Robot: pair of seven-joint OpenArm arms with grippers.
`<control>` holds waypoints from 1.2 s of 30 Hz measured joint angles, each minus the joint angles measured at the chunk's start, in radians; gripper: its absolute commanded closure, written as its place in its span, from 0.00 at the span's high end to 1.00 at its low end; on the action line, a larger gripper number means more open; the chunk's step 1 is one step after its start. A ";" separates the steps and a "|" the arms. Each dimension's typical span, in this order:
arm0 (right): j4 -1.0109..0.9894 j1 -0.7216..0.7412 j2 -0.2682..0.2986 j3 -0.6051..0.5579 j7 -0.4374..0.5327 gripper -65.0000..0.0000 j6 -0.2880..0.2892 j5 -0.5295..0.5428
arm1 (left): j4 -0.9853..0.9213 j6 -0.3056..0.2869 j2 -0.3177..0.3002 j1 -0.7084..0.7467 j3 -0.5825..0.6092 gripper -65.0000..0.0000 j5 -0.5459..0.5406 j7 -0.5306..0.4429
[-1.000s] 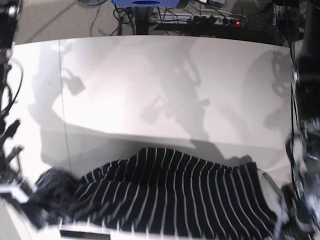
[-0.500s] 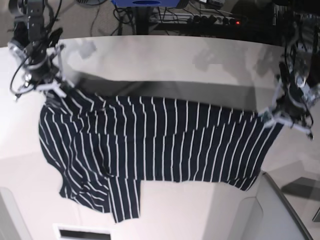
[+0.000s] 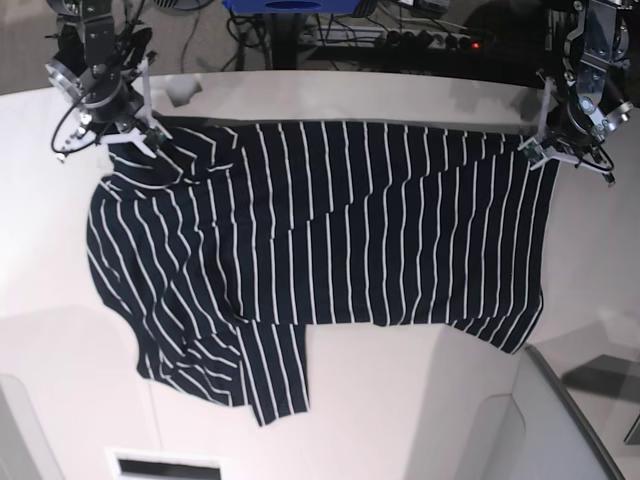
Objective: Layout the t-shirt on the table in an organized manner, then fold the t-shirt properly
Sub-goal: 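Lay the shirt down on the table, dragging it toward the robot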
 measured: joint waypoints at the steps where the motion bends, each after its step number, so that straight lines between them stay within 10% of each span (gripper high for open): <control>1: 0.000 -0.002 0.000 0.000 0.001 0.01 0.000 0.000 | -0.006 -0.001 0.006 -0.005 0.001 0.00 -0.002 -0.007; 11: -0.003 0.043 0.008 0.000 -0.017 0.01 0.011 -0.003 | -0.026 -0.003 0.017 -0.131 0.014 0.00 0.001 -0.003; 32: -0.827 0.894 0.117 0.008 0.140 0.01 0.004 -0.006 | -0.834 0.000 0.196 -0.993 0.407 0.00 0.084 -0.031; 36: -0.978 1.083 0.124 0.009 0.259 0.01 -0.127 -0.002 | -1.024 0.113 0.267 -1.188 0.413 0.00 0.080 -0.090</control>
